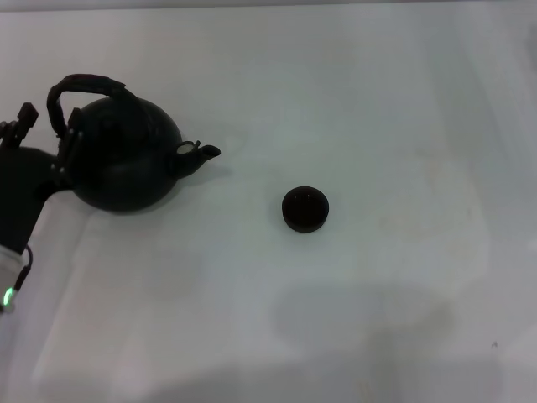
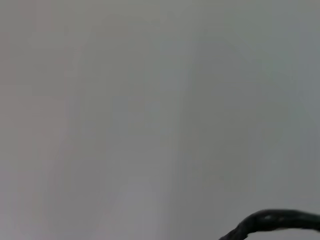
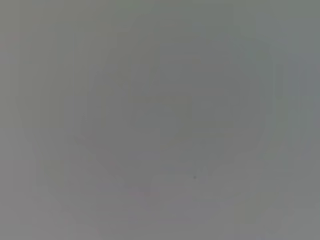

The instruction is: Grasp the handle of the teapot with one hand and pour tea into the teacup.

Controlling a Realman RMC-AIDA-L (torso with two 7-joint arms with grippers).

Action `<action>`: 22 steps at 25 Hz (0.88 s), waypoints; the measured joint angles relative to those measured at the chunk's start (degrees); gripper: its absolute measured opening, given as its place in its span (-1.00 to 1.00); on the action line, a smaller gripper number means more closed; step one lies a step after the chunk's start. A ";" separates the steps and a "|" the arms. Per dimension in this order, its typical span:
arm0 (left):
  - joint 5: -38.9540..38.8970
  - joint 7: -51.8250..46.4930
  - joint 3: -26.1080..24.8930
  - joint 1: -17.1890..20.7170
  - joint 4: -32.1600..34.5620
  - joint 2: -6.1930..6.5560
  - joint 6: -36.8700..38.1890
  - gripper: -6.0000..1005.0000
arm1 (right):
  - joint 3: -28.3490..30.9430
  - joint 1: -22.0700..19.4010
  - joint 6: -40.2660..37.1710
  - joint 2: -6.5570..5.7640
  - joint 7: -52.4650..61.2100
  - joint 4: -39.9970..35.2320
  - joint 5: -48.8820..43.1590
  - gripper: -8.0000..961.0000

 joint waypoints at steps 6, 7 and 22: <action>1.31 -0.62 -0.27 3.84 -0.06 0.09 5.02 0.30 | 1.98 -0.10 0.07 -0.12 -0.04 0.00 0.00 0.41; 1.21 -0.64 -0.30 4.45 -0.11 0.04 5.71 0.30 | 2.65 -0.19 0.01 -0.07 -0.06 0.00 -0.01 0.41; -2.36 -7.11 -14.23 11.13 3.45 0.66 5.46 0.30 | 0.24 1.14 0.43 0.34 -6.02 -0.18 -6.25 0.41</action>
